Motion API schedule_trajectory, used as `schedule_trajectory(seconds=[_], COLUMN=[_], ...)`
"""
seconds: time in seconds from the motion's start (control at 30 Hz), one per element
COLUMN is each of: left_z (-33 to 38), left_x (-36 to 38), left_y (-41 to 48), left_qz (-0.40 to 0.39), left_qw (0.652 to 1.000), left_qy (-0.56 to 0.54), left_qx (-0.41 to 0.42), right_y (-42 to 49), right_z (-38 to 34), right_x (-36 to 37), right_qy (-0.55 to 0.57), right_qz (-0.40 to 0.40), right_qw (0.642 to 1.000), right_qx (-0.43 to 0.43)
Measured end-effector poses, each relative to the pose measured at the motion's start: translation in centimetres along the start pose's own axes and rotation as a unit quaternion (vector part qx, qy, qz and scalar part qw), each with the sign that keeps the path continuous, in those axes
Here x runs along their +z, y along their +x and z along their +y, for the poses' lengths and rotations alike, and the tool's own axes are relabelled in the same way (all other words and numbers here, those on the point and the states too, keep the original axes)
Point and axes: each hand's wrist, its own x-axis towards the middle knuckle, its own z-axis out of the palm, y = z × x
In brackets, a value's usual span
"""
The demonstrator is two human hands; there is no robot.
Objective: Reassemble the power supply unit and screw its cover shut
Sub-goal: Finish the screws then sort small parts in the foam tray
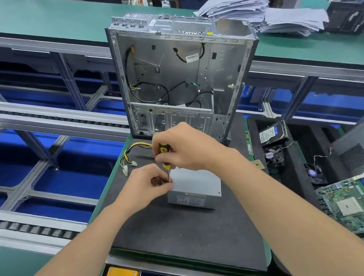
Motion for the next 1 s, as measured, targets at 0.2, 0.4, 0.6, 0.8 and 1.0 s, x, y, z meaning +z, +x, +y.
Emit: schedule_trajectory(seconds=[0.2,0.4,0.6,0.8,1.0], left_z=[0.1,0.0,0.0,-0.2,-0.2], left_x=[0.3,0.3,0.3,0.5,0.4], left_y=[-0.1,0.3,0.3,0.1,0.0], left_qz=[0.027,0.009,0.002,0.012,0.018], left_qw=[0.999,1.0,1.0,1.0,0.999], left_qy=[0.016,0.003,0.003,0.001,0.024], left_qx=[-0.01,-0.008,0.006,0.001,0.017], right_y=[1.5,0.4,0.1,1.3,1.3], right_z=[-0.9,-0.7,-1.0,-1.6,-1.7], right_x=[1.1,-0.2,-1.9,-0.3,0.6], right_qy=[-0.144,-0.105,-0.096,-0.099,-0.169], right_qz=[0.054,-0.02,-0.155,-0.057,0.007], right_qw=[0.972,0.992,0.983,0.986,0.962], right_qx=[0.18,0.067,-0.002,0.123,0.215])
